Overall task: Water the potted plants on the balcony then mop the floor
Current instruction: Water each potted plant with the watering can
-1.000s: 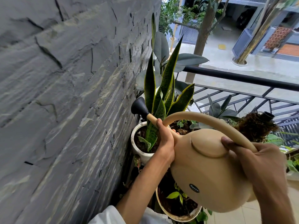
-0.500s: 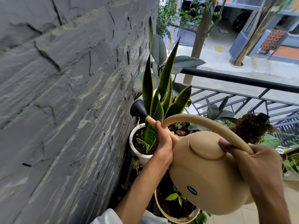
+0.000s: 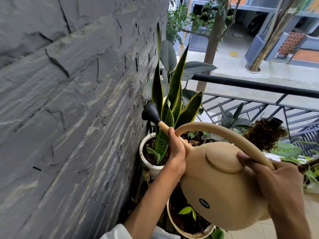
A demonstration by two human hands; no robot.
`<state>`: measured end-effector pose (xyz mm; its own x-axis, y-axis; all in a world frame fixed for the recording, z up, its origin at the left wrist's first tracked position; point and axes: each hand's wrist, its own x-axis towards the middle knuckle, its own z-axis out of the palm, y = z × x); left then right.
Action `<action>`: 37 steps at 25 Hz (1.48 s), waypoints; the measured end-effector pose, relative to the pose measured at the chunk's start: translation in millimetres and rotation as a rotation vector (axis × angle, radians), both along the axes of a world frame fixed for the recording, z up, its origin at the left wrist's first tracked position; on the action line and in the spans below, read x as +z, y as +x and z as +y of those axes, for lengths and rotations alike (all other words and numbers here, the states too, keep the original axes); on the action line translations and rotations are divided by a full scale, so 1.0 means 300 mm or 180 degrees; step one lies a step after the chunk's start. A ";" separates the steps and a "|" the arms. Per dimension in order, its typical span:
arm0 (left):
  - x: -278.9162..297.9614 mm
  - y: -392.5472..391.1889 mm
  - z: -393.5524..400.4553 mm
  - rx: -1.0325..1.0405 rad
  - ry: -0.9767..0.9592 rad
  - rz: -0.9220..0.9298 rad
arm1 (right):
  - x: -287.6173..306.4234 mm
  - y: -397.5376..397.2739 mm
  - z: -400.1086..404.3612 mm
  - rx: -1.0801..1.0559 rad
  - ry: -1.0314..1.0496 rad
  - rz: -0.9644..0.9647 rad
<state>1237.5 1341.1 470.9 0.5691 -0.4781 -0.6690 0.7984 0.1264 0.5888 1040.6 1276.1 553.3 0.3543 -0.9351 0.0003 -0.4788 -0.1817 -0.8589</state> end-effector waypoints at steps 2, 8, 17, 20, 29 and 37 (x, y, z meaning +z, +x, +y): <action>0.023 -0.005 -0.005 -0.0047 -0.0011 -0.0170 | -0.018 -0.028 -0.001 -0.0037 0.0260 -0.0185; 0.070 -0.046 -0.049 0.0043 -0.0073 -0.0768 | -0.072 -0.112 -0.025 -0.0325 0.0613 -0.0748; 0.190 -0.354 -0.113 0.0694 0.0020 -0.1367 | -0.057 -0.347 -0.240 0.0036 0.1053 -0.1031; 0.235 -0.513 -0.173 0.1195 -0.0016 -0.1214 | -0.042 -0.443 -0.393 0.0498 0.1030 -0.1117; 0.236 -0.977 -0.255 0.2299 0.0233 -0.0991 | -0.009 -0.732 -0.637 0.1607 0.0937 -0.0977; 0.200 -1.185 -0.223 0.2604 0.0382 -0.1106 | -0.029 -0.885 -0.656 0.1913 0.1135 -0.1024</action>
